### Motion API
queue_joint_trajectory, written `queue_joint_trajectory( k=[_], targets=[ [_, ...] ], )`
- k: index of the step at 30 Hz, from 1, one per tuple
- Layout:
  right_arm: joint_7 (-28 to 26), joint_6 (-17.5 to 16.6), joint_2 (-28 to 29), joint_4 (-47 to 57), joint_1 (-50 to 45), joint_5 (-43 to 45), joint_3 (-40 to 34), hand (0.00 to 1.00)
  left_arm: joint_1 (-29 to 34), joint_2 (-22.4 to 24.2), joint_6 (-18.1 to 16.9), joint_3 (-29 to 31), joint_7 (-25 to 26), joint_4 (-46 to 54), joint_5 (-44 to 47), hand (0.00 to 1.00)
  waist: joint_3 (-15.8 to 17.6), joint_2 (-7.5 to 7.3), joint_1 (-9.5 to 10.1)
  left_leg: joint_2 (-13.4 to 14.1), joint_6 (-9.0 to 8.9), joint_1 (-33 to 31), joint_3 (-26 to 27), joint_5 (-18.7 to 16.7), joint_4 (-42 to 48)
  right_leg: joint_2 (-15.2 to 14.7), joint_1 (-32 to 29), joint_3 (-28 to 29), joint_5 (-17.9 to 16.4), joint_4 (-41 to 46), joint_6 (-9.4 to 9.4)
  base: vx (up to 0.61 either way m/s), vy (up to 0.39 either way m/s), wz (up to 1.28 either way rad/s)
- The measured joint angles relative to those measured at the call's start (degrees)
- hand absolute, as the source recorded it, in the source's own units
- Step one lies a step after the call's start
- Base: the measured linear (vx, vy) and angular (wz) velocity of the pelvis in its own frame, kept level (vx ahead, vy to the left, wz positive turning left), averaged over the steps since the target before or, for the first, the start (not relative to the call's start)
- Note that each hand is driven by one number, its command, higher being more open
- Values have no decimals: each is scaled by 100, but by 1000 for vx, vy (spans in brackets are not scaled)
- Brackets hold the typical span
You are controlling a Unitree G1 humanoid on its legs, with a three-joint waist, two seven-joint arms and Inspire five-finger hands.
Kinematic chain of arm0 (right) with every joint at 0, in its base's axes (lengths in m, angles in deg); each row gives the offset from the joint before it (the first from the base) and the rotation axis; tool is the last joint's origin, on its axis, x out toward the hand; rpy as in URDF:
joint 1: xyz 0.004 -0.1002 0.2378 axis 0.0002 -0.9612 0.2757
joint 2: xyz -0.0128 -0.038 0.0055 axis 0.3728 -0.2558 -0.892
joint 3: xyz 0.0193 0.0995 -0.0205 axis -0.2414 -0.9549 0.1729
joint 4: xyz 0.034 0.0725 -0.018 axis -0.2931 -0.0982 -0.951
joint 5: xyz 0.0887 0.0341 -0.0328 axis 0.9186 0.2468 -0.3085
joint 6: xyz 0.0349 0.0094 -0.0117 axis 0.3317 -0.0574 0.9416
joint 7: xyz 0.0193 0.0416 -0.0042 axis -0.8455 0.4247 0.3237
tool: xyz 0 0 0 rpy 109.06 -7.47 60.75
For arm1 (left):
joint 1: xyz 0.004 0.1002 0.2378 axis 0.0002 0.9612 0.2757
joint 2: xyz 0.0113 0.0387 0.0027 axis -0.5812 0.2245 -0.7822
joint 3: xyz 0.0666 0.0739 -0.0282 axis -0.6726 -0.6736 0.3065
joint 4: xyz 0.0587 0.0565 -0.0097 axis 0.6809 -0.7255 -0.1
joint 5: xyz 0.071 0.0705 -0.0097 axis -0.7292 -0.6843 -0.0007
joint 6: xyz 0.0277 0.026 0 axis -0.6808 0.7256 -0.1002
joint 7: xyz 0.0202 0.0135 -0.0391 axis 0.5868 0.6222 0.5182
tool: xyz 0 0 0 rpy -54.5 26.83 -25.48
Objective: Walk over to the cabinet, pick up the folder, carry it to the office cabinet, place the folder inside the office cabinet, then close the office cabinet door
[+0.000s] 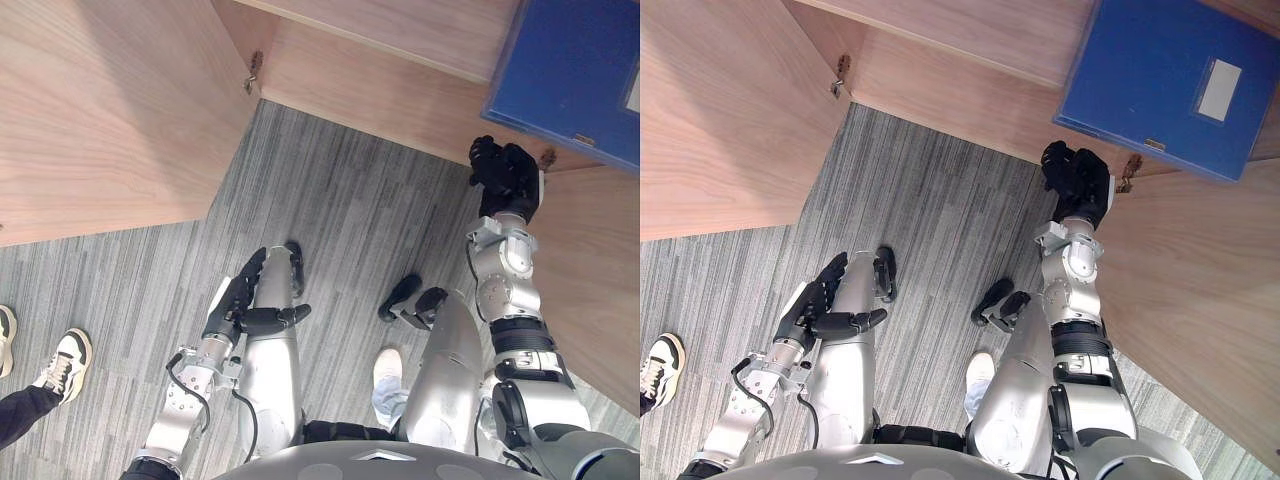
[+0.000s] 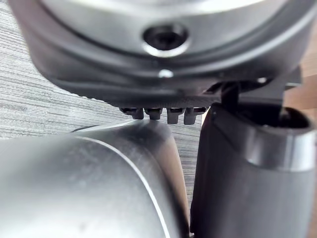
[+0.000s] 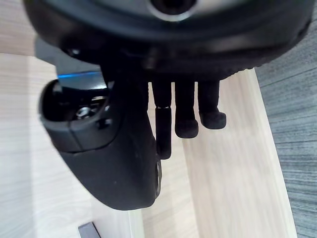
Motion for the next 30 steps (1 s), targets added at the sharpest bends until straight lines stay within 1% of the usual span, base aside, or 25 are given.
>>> queue_joint_trajectory(
  k=[4,6,8,12,16,21,30],
  targets=[
    [-154,-12,5,792,-494,25,-5,0,0,3,-60,5,6,10,-95,100,3,8,-6,-6,0,-59,-38,0,10,2,-4,-46,0,-11,1,3,1,1],
    [-226,-70,10,1146,-761,25,-38,0,1,3,-60,8,8,47,-96,100,3,8,-10,-6,5,-70,-37,-3,20,2,-12,-43,0,-10,1,0,0,0],
    [-275,-93,16,1587,-1095,25,-132,0,1,3,-57,21,8,53,-99,100,3,8,-32,-2,13,-71,-23,-7,28,2,-24,-28,1,-9,3,-5,4,-2],
    [-369,-132,25,2110,-1457,15,-325,0,6,4,-50,57,29,53,-138,100,4,5,-100,21,24,-70,11,-15,39,21,-71,28,10,-8,16,-16,5,-5],
    [-376,-188,34,2305,-1553,4,-351,0,6,11,-49,110,49,56,-166,100,4,1,-186,43,36,-99,61,-25,49,34,-155,103,29,-9,45,-2,9,-7],
    [-363,-201,77,2309,-1543,7,-388,0,5,53,-51,200,63,92,-328,100,7,-6,-183,98,33,-185,56,-49,90,86,-243,115,34,-14,43,9,2,-5],
    [-340,-202,77,2309,-1277,10,-391,0,5,71,-47,212,63,114,-344,100,12,-16,-186,78,33,-169,55,-45,51,75,-233,108,33,-18,43,0,0,0]
  ],
)
